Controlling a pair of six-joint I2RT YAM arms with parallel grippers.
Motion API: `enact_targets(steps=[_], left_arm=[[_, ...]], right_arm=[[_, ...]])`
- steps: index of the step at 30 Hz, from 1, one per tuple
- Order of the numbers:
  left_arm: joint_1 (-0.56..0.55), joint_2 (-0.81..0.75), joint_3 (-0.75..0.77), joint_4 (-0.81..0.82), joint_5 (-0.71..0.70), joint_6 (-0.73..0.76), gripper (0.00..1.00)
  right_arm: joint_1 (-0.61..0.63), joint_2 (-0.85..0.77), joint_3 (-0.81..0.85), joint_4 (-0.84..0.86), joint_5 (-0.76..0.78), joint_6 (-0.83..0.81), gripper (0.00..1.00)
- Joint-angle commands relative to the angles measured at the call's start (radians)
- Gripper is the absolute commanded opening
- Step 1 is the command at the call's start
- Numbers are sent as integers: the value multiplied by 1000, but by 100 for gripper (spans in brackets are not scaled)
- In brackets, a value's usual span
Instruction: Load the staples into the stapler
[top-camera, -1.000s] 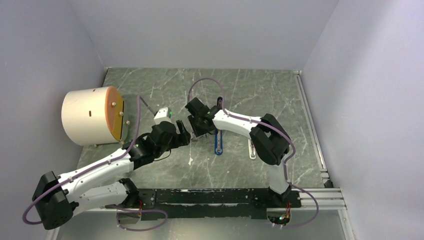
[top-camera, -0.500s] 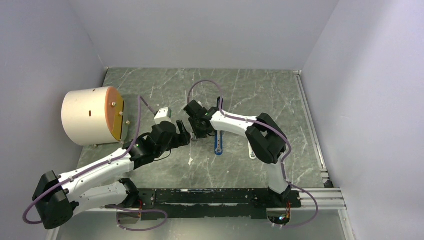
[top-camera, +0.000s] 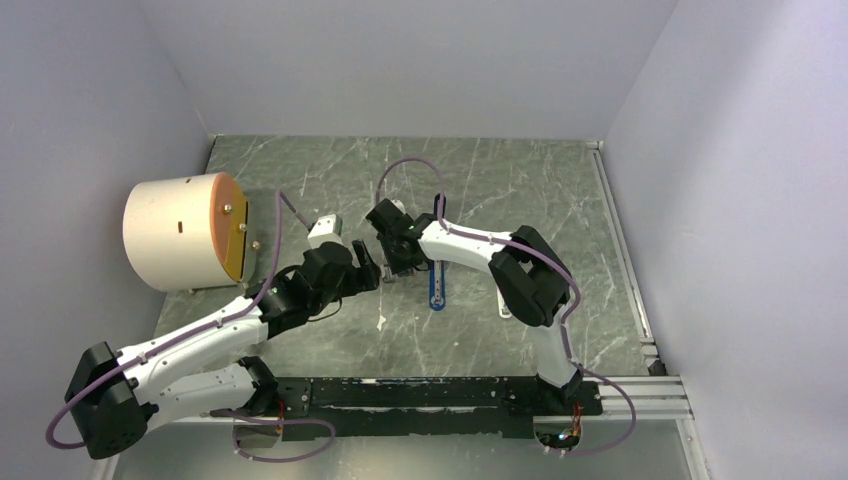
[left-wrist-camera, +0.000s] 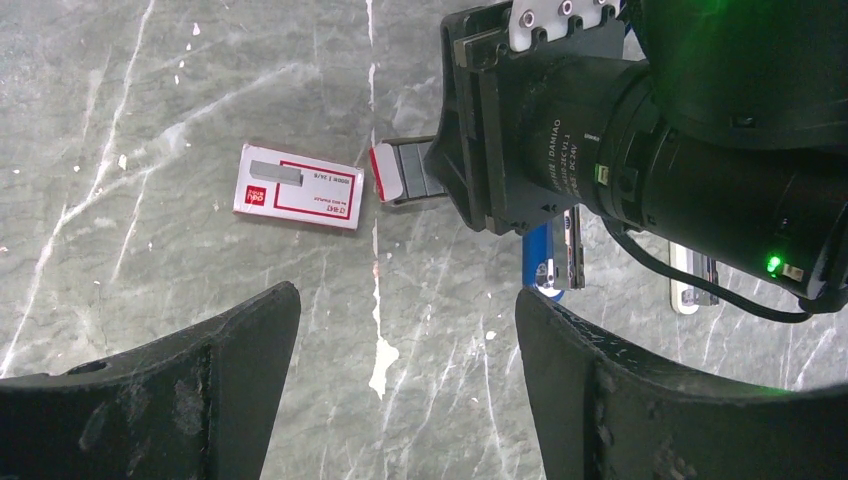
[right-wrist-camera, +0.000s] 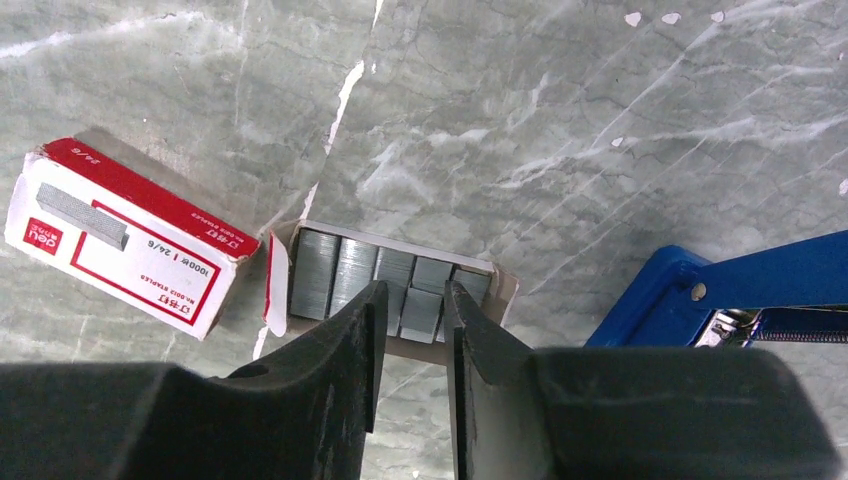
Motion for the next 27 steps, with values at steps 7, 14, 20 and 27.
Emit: enact_targets(steps=[7,14,20,27], left_arm=[[8,-7,-7,-4,-13,10,84],[10,-3,-4,-1,-13,10,84],[10,-22,9,-39,-49,-5,84],[11,-90,2,-80,-130,-29,84]], right_arm=[[5,6,9,12,20,31,25],[5,-83,-21,62,26,28,24],[5,-157,-73,46,5,64,24],[58,-207,-171,-1,-25,128,24]])
